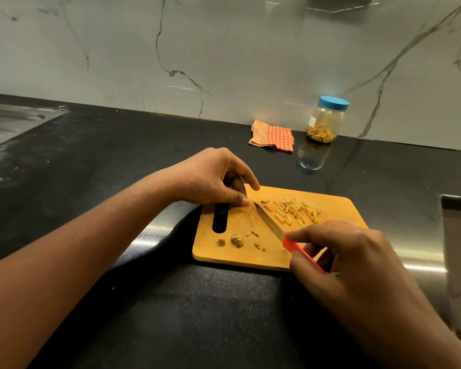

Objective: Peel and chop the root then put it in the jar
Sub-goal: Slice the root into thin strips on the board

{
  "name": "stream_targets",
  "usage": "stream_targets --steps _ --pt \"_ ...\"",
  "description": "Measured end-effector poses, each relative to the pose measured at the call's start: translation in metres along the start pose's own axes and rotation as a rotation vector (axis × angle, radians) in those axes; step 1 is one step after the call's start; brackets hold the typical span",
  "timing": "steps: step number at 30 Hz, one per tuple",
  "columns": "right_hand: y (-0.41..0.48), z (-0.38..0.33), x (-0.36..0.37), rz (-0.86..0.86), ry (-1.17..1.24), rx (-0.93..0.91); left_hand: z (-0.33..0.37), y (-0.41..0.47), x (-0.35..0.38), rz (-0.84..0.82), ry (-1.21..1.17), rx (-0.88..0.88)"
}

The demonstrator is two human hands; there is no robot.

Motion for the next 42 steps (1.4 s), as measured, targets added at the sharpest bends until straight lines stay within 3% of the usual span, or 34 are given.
stream_targets --steps 12,21,29,42 --pt "-0.002 0.013 -0.026 0.128 0.026 0.062 0.002 -0.001 0.001 0.046 0.123 -0.019" --pt "0.013 0.006 -0.002 0.042 -0.004 0.022 0.002 0.001 0.003 0.033 0.131 -0.037" --pt "0.01 0.023 -0.025 0.097 0.018 0.124 0.001 0.003 0.004 0.039 0.149 -0.029" --pt "-0.005 0.021 -0.017 0.144 0.051 0.076 0.002 0.003 0.006 0.031 0.204 -0.02"
Point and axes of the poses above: each hand's wrist, its own y-axis towards the middle knuckle, its own x-axis out of the palm, z = x × y, the point moved 2 cm from there along y, towards the middle knuckle, and after that the axes turned 10 degrees about y, right-handed, at the moved point
